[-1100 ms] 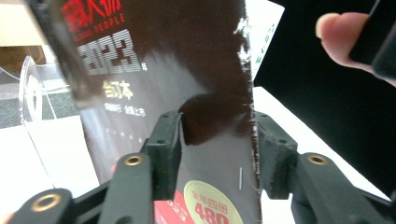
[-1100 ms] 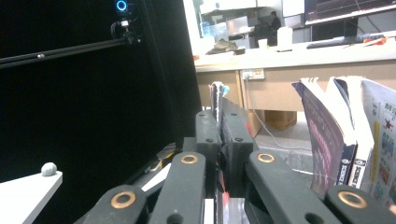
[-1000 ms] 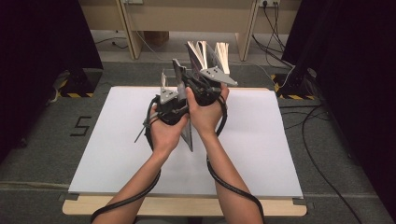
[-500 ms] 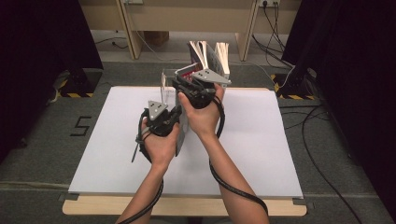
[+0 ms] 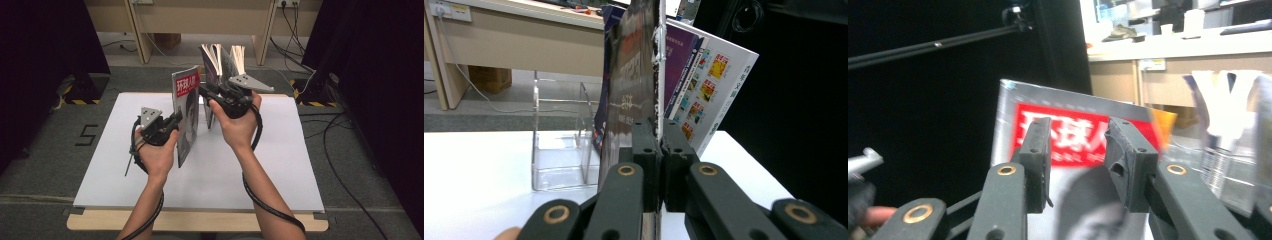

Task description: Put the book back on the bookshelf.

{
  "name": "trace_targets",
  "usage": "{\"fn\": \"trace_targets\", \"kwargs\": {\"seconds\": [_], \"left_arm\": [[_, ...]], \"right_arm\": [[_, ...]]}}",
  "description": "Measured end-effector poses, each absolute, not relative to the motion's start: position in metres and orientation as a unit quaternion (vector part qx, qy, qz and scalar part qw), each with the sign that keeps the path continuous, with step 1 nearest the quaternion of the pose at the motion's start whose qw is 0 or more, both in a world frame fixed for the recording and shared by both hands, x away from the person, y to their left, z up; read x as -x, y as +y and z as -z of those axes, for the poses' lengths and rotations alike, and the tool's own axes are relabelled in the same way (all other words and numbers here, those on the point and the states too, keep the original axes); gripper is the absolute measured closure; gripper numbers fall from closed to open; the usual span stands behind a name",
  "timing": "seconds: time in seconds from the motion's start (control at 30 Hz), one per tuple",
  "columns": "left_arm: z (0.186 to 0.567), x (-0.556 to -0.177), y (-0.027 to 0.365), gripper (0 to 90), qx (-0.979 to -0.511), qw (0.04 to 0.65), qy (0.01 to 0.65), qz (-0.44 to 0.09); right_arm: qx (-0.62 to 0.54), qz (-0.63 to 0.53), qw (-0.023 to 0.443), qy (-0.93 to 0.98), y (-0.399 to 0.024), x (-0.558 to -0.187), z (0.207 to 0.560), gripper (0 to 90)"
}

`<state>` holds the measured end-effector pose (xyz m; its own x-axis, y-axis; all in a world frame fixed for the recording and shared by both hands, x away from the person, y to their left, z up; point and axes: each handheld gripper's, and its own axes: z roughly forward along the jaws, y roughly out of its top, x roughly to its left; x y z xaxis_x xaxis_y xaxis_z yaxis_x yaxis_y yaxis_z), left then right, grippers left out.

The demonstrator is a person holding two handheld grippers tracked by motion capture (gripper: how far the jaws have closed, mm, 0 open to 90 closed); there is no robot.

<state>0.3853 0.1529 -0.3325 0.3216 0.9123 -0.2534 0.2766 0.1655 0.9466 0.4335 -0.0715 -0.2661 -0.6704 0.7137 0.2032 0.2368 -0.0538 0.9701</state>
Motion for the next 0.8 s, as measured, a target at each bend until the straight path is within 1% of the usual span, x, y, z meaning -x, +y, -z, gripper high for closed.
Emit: {"fn": "trace_targets", "kwargs": {"seconds": [0.03, 0.23, 0.73, 0.8], "left_arm": [[0.332, -0.385, 0.156, 86.7, -0.58, 0.567, 0.512, -0.282], [0.33, -0.384, 0.162, 86.7, -0.571, 0.576, 0.509, -0.289], [0.321, -0.386, 0.174, 86.8, -0.557, 0.587, 0.503, -0.304], [0.32, -0.387, 0.175, 86.8, -0.557, 0.588, 0.503, -0.303]], "right_arm": [[-0.366, -0.626, 0.192, 0.661, -0.082, -0.432, 0.27, 62.9], [-0.392, -0.62, 0.188, 0.653, -0.108, -0.431, 0.284, 62.8], [-0.434, -0.599, 0.218, 0.636, -0.169, -0.418, 0.312, 62.8], [-0.441, -0.597, 0.217, 0.634, -0.175, -0.417, 0.315, 62.9]]}}
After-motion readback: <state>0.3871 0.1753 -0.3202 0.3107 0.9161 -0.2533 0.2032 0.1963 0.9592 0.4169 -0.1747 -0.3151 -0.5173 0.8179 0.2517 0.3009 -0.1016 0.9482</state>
